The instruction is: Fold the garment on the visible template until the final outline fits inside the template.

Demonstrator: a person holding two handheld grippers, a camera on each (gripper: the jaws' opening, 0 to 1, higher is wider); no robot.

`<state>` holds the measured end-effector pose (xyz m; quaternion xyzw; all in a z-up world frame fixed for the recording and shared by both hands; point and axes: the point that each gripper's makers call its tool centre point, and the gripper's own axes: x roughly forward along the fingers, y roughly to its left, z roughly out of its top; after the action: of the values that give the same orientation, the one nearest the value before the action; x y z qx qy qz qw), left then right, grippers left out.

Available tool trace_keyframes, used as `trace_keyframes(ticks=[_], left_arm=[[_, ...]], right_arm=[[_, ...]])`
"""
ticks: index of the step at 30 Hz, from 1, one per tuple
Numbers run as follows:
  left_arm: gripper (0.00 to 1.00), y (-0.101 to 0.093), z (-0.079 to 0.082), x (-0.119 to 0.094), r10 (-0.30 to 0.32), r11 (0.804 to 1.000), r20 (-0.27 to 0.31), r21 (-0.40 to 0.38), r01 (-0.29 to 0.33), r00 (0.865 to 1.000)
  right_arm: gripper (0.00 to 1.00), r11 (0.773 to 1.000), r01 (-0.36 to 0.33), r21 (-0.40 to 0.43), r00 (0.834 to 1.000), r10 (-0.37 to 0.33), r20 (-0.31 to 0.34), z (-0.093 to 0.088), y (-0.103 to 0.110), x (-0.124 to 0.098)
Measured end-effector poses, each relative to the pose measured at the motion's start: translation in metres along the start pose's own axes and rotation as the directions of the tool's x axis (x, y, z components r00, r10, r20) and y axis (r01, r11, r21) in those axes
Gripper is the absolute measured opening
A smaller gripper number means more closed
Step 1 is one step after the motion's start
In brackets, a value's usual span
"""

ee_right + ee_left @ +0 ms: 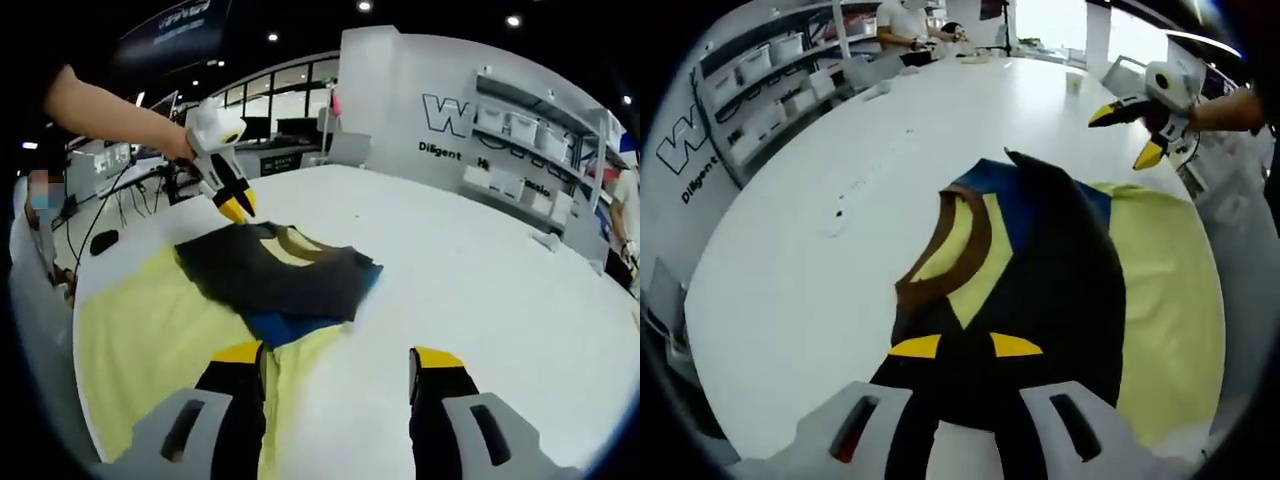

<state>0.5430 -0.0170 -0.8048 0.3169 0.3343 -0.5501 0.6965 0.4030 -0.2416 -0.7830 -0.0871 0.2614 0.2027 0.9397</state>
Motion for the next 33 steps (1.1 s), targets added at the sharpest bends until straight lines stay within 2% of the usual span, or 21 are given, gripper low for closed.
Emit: trace_keyframes(ticks=[4, 7, 13, 17, 21, 25, 30, 33], left_arm=[[0.19, 0.003, -0.008, -0.003, 0.015, 1.0, -0.024, 0.009, -0.015, 1.0], [0.17, 0.006, -0.01, -0.005, 0.025, 1.0, -0.025, -0.012, -0.026, 0.999], [0.14, 0.0, -0.01, -0.005, 0.013, 1.0, -0.033, -0.009, -0.014, 0.999], [0.14, -0.001, -0.014, -0.001, -0.001, 1.0, -0.044, -0.001, 0.001, 0.999], [0.14, 0.001, -0.011, 0.001, 0.023, 1.0, -0.04, 0.02, -0.023, 0.999], [0.15, 0.002, -0.006, 0.005, 0.021, 1.0, -0.031, 0.017, -0.021, 0.999], [0.14, -0.001, -0.015, 0.014, 0.008, 1.0, -0.071, 0.029, -0.005, 0.997], [0.09, -0.001, -0.024, 0.018, 0.011, 0.999, -0.109, 0.045, -0.006, 0.994]], right_arm=[[0.46, 1.0, -0.007, 0.006, 1.0, 0.007, -0.003, 0.003, -0.005, 0.011], [0.42, 1.0, 0.001, 0.001, 1.0, 0.0, -0.02, 0.004, -0.01, 0.021], [0.31, 0.999, -0.004, 0.041, 1.0, 0.005, -0.019, 0.01, -0.013, 0.036], [0.25, 0.998, -0.012, 0.064, 0.999, 0.015, -0.044, 0.007, -0.012, 0.048], [0.22, 0.996, -0.018, 0.088, 0.998, 0.023, -0.059, 0.006, -0.013, 0.058], [0.2, 0.993, -0.027, 0.113, 0.996, 0.036, -0.078, 0.006, -0.012, 0.069], [0.14, 0.992, -0.027, 0.122, 0.991, 0.043, -0.125, -0.001, -0.01, 0.079], [0.11, 0.993, -0.03, 0.116, 0.987, 0.048, -0.152, -0.007, -0.008, 0.083]])
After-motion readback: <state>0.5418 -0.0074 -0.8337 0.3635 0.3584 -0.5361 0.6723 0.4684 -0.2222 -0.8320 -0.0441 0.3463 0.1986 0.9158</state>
